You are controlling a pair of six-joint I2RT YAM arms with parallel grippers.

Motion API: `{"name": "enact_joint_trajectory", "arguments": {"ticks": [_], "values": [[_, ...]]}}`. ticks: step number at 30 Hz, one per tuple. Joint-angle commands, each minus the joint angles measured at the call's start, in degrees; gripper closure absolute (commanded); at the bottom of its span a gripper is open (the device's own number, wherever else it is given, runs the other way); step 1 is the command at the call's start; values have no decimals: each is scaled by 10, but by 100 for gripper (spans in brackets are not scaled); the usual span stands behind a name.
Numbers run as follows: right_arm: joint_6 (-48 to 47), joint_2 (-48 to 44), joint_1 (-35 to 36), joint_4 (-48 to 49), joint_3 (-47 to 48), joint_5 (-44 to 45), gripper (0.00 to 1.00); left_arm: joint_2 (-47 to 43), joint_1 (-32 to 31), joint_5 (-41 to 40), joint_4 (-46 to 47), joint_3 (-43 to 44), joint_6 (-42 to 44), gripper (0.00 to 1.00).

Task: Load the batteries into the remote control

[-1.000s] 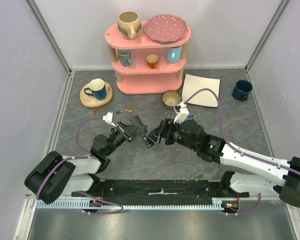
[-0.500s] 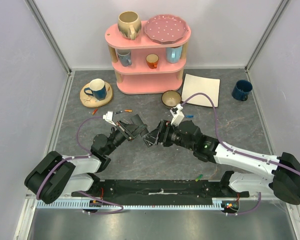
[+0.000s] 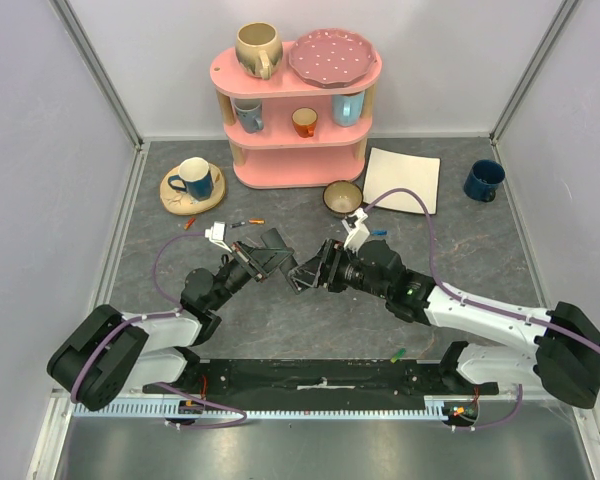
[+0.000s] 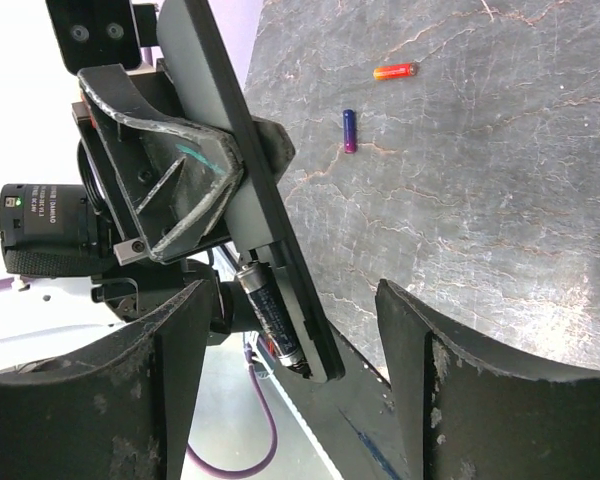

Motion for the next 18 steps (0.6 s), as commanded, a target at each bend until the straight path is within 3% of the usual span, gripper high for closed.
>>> {"name": "enact_joint_trajectory", "arguments": {"ticks": [1,18], "values": [[11,6,-7,35,-5,-18,27,-11,-1,3,201,12,-9,98],[23,27,-20,77,-19,-38,31,-12,-1,11,201,11,-11,98]]}}
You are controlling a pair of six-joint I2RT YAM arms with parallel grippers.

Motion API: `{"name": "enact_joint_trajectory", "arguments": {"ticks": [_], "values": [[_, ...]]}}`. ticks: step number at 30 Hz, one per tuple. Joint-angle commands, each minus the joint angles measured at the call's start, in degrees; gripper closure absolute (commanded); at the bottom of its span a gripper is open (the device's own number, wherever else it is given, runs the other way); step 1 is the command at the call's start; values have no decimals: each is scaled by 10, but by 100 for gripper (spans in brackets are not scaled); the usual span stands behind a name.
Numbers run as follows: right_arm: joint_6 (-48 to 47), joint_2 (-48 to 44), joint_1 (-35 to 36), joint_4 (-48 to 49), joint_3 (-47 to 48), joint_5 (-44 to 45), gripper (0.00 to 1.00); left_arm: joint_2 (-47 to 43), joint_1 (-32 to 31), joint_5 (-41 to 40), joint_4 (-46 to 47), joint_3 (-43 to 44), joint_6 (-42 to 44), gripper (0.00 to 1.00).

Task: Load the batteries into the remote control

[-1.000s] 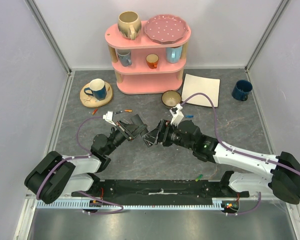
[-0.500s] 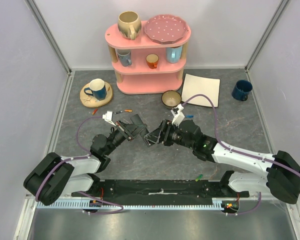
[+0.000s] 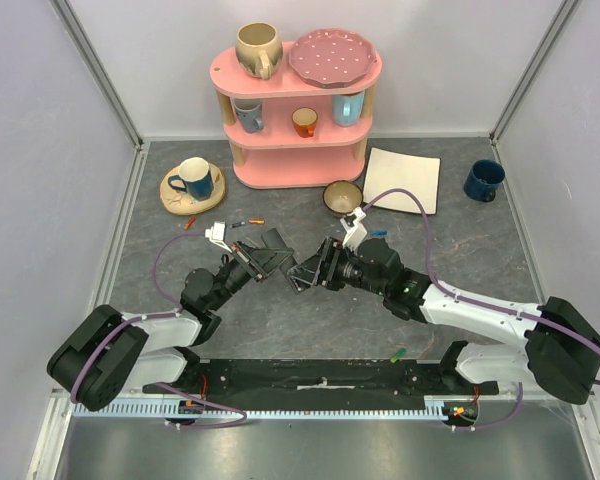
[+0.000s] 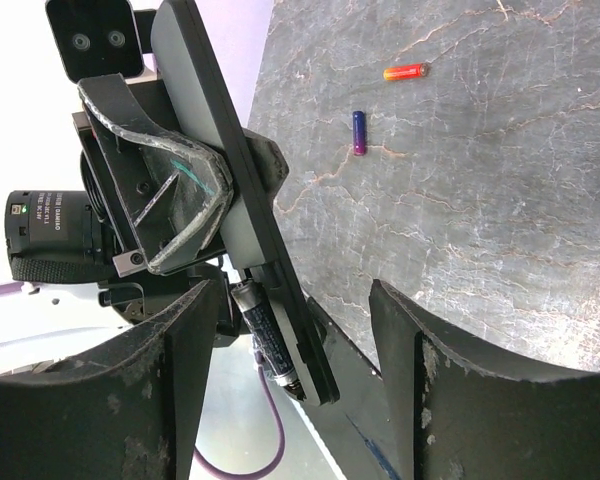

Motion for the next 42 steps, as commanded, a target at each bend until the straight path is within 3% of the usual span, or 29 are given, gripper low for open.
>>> {"name": "enact_joint_trajectory", "arguments": {"ticks": [1,19,32,42], "values": [[13,2,-7,37,-12,-9,31,-9,-1,8,201,11,-11,98],[12,14,-10,44,-6,-9,27,-8,-2,10,201,12,-11,98],[22,24,-10,69,-28,-22,36,-9,-1,7,201,21,-10,98],[23,25,-10,78,-42,-27,38,-9,-1,4,201,30,-9,98]]}}
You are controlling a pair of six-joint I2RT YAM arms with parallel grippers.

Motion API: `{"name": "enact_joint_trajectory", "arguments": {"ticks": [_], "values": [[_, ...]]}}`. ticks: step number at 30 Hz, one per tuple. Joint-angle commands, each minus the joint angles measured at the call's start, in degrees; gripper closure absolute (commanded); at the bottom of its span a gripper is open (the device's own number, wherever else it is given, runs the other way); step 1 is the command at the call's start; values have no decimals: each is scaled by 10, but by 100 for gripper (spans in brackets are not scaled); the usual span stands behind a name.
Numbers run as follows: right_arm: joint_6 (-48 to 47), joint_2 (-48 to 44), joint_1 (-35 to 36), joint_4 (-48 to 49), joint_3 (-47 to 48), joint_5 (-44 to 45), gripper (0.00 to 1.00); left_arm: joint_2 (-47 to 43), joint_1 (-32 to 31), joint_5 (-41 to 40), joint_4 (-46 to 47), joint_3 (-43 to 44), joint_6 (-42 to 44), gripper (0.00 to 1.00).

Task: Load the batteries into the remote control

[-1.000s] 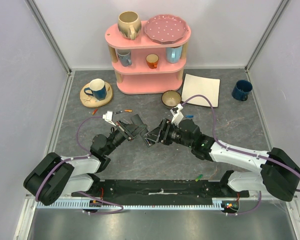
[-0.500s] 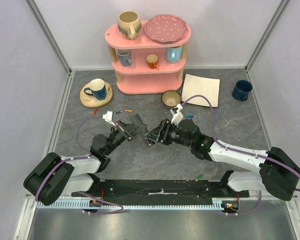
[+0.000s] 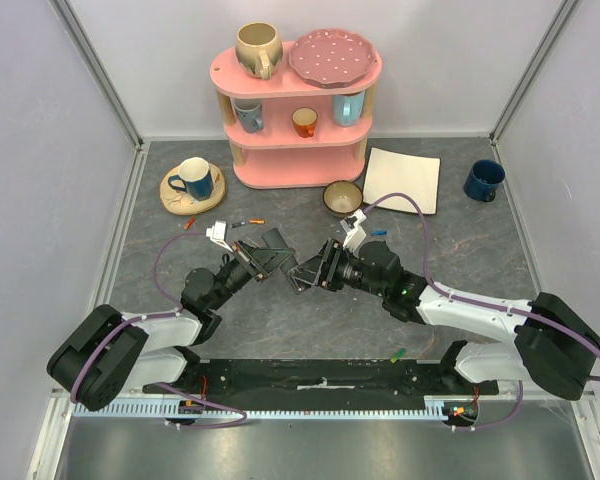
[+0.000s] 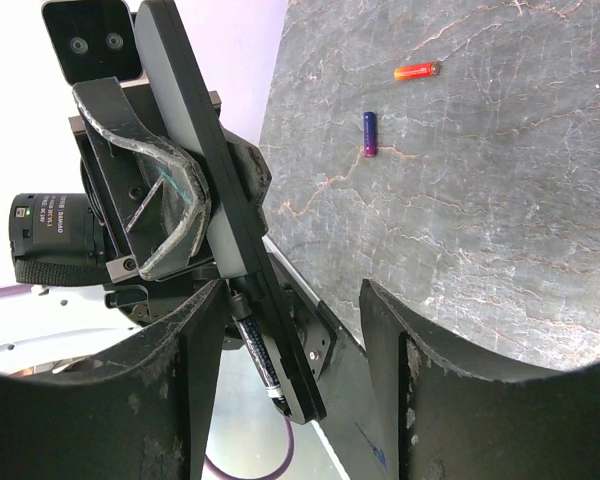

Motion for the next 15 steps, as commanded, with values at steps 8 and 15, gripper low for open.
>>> {"name": "enact_joint_trajectory", "arguments": {"ticks": [8,15], "values": [[6,6,-2,23,-23,-15,42,-11,-1,-2,203,29,-9,98],[4,16,-2,38,-25,-27,45,-14,-1,0,204,30,-10,98]]}}
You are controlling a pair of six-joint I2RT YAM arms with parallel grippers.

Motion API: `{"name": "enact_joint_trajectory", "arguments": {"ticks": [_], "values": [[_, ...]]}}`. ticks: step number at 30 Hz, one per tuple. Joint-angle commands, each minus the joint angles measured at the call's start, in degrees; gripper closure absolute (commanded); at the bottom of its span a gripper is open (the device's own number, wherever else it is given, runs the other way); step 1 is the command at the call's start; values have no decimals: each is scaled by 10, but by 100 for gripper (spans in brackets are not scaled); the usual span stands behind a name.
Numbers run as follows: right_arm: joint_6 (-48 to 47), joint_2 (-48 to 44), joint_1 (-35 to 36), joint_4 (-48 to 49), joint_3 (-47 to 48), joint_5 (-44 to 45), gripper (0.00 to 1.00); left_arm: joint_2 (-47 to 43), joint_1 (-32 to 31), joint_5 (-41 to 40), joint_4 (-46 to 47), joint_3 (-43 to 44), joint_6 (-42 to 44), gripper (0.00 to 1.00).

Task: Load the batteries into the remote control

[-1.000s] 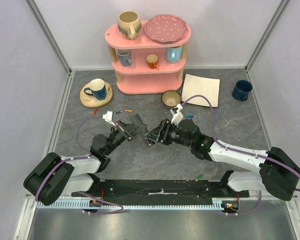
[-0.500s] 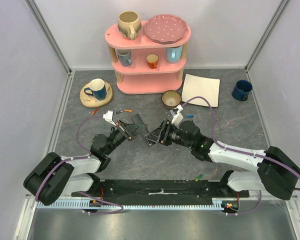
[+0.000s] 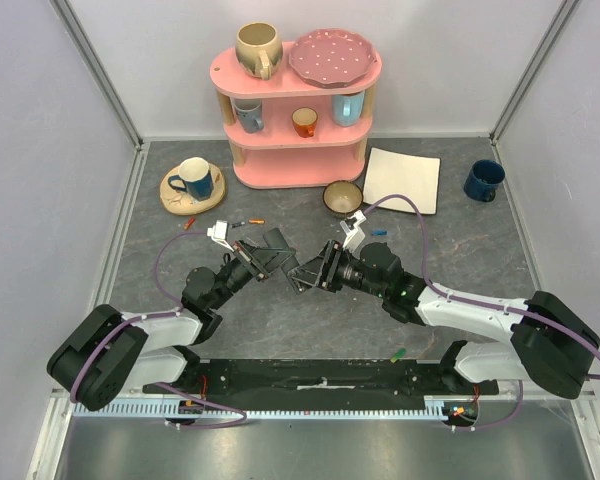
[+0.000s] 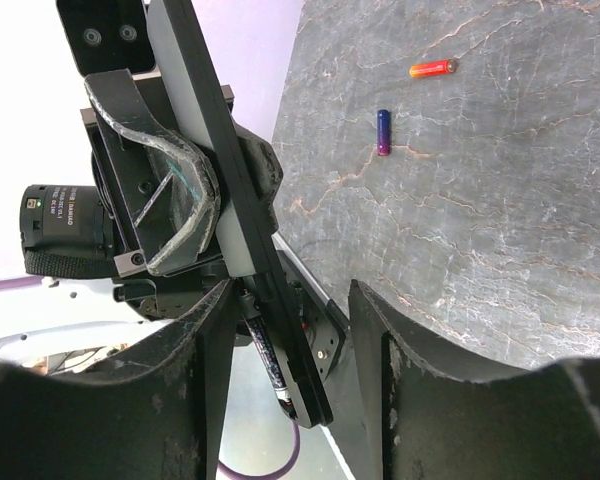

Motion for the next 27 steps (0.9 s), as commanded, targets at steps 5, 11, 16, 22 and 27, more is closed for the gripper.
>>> {"name": "enact_joint_trajectory", "arguments": {"ticks": [5,11,16,22,27], "values": [[-3,14,-1,12,-18,-21,49,-14,0,-2,211,25,-10,98],[-2,19,-2,24,-22,-26,58,-13,0,-2,211,27,-10,98],[0,25,-2,35,-23,-36,67,-13,0,-2,211,26,-10,98],[-2,35,-2,37,-20,-43,69,-13,0,-2,211,25,-10,98],[-4,39,-1,34,-19,-46,81,-13,0,-2,211,26,-10,98]]}}
